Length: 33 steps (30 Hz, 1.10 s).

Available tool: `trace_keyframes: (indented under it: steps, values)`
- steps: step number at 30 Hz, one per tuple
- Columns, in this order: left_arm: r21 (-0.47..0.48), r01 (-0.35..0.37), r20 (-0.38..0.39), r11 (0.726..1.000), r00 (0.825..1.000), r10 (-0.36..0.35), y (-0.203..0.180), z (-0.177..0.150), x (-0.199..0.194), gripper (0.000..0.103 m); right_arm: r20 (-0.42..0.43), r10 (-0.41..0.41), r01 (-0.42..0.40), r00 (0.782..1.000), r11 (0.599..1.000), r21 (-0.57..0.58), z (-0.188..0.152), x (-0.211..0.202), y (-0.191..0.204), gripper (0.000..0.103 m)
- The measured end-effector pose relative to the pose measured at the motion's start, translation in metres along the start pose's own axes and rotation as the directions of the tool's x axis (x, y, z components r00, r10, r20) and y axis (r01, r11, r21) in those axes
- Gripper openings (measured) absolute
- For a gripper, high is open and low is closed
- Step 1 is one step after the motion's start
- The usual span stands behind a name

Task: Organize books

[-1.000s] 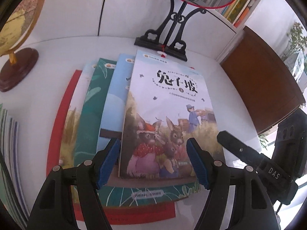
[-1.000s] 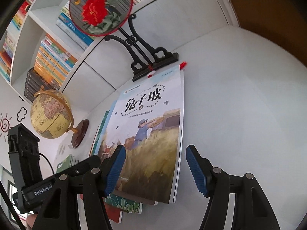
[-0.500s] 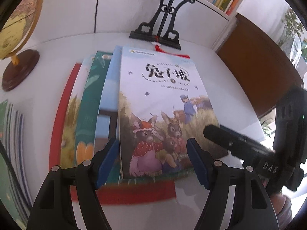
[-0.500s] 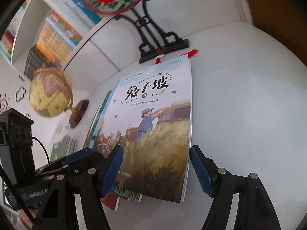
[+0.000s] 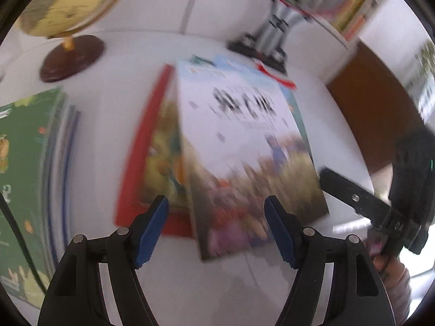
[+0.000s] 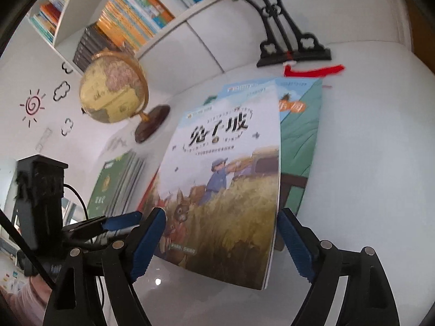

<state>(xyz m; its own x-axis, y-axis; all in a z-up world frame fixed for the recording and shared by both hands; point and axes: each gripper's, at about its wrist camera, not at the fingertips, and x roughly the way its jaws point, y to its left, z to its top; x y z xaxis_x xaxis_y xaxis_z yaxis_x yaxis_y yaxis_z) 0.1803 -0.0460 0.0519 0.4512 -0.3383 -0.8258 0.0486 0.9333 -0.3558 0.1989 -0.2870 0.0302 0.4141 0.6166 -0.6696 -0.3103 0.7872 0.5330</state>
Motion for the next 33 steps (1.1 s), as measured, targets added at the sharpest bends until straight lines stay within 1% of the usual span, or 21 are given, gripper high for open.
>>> trace_keyframes:
  steps: [2, 5, 8, 10, 11, 12, 13, 15, 16, 18, 19, 20, 21, 22, 23, 24, 26, 28, 30, 31, 33]
  values:
    - [-0.040, -0.002, 0.028, 0.999, 1.000, 0.003, 0.008, 0.014, 0.001, 0.070, 0.056, -0.018, 0.017, 0.998, 1.000, 0.026, 0.005, -0.006, -0.006, 0.084]
    - [-0.056, -0.017, 0.044, 0.998, 0.999, 0.020, 0.012, 0.027, 0.008, 0.070, 0.101, 0.018, -0.027, 0.995, 0.996, 0.085, 0.017, -0.004, -0.020, 0.084]
    - [-0.052, -0.060, 0.016, 0.997, 0.998, 0.061, 0.009, 0.028, 0.018, 0.070, 0.077, -0.006, -0.001, 0.997, 0.996, 0.085, 0.025, 0.008, -0.021, 0.084]
    - [-0.053, -0.065, -0.012, 0.996, 0.998, 0.064, 0.008, 0.023, 0.025, 0.070, 0.037, -0.034, 0.031, 0.999, 0.996, 0.079, 0.025, 0.019, -0.020, 0.085]
    - [-0.046, -0.069, -0.008, 0.997, 0.998, 0.069, 0.007, 0.020, 0.026, 0.070, 0.027, -0.049, 0.046, 0.998, 0.996, 0.079, 0.024, 0.022, -0.020, 0.085]
    - [-0.025, -0.079, 0.004, 0.997, 0.997, 0.080, 0.004, 0.017, 0.026, 0.070, 0.042, -0.061, 0.058, 0.997, 0.996, 0.068, 0.023, 0.020, -0.018, 0.088]
    - [-0.013, -0.085, 0.002, 0.996, 0.996, 0.085, 0.003, 0.016, 0.025, 0.070, 0.033, -0.051, 0.048, 0.998, 0.996, 0.070, 0.022, 0.022, -0.017, 0.090]
    - [0.004, -0.098, 0.005, 0.995, 0.995, 0.098, 0.002, 0.014, 0.025, 0.070, 0.036, -0.043, 0.040, 0.998, 0.996, 0.076, 0.019, 0.021, -0.018, 0.091]
    - [0.007, -0.093, 0.002, 0.996, 0.996, 0.093, 0.001, 0.013, 0.024, 0.070, 0.036, -0.038, 0.035, 0.999, 0.996, 0.077, 0.018, 0.021, -0.019, 0.092]
    - [-0.002, -0.049, -0.011, 0.999, 0.999, 0.049, -0.002, 0.012, 0.025, 0.071, 0.032, -0.018, 0.016, 0.999, 0.997, 0.078, 0.016, 0.020, -0.019, 0.092]
    - [0.002, -0.061, -0.008, 0.998, 0.998, 0.061, -0.004, 0.011, 0.025, 0.069, 0.029, 0.000, -0.002, 1.000, 0.997, 0.080, 0.015, 0.018, -0.019, 0.092]
    - [0.009, -0.067, -0.008, 0.998, 0.998, 0.067, -0.005, 0.010, 0.025, 0.069, 0.024, 0.033, -0.035, 0.999, 0.996, 0.082, 0.014, 0.018, -0.018, 0.092]
    - [0.018, -0.072, -0.009, 0.997, 0.997, 0.072, -0.007, 0.010, 0.024, 0.069, 0.013, 0.102, -0.103, 0.995, 0.991, 0.087, 0.012, 0.017, -0.017, 0.092]
    - [0.020, -0.076, -0.011, 0.997, 0.997, 0.076, -0.007, 0.009, 0.023, 0.069, 0.008, 0.134, -0.134, 0.991, 0.987, 0.091, 0.011, 0.017, -0.015, 0.091]
    - [0.015, -0.079, -0.012, 0.997, 0.997, 0.080, -0.007, 0.008, 0.022, 0.066, 0.008, 0.151, -0.151, 0.988, 0.984, 0.089, 0.008, 0.018, -0.012, 0.090]
    - [0.003, -0.086, -0.012, 0.996, 0.996, 0.086, -0.005, 0.007, 0.021, 0.064, 0.011, 0.156, -0.157, 0.988, 0.984, 0.087, 0.006, 0.018, -0.009, 0.087]
    - [-0.022, -0.102, -0.012, 0.995, 0.995, 0.102, 0.002, 0.004, 0.016, 0.051, 0.022, 0.158, -0.159, 0.987, 0.983, 0.092, 0.001, 0.017, -0.004, 0.083]
    - [-0.043, -0.105, -0.013, 0.994, 0.994, 0.104, 0.009, -0.001, 0.010, 0.045, 0.035, 0.156, -0.159, 0.987, 0.981, 0.111, -0.004, 0.014, -0.004, 0.075]
    - [-0.072, -0.098, -0.020, 0.993, 0.995, 0.097, 0.017, -0.006, 0.005, 0.042, 0.047, 0.187, -0.192, 0.981, 0.969, 0.153, -0.008, 0.011, -0.011, 0.068]
    - [-0.075, -0.099, -0.022, 0.992, 0.995, 0.098, 0.018, -0.008, 0.003, 0.040, 0.056, 0.210, -0.217, 0.976, 0.959, 0.181, -0.011, 0.010, -0.015, 0.063]
    - [-0.061, -0.109, -0.025, 0.992, 0.994, 0.107, 0.018, -0.012, 0.002, 0.039, 0.061, 0.227, -0.235, 0.972, 0.949, 0.210, -0.014, 0.008, -0.018, 0.058]
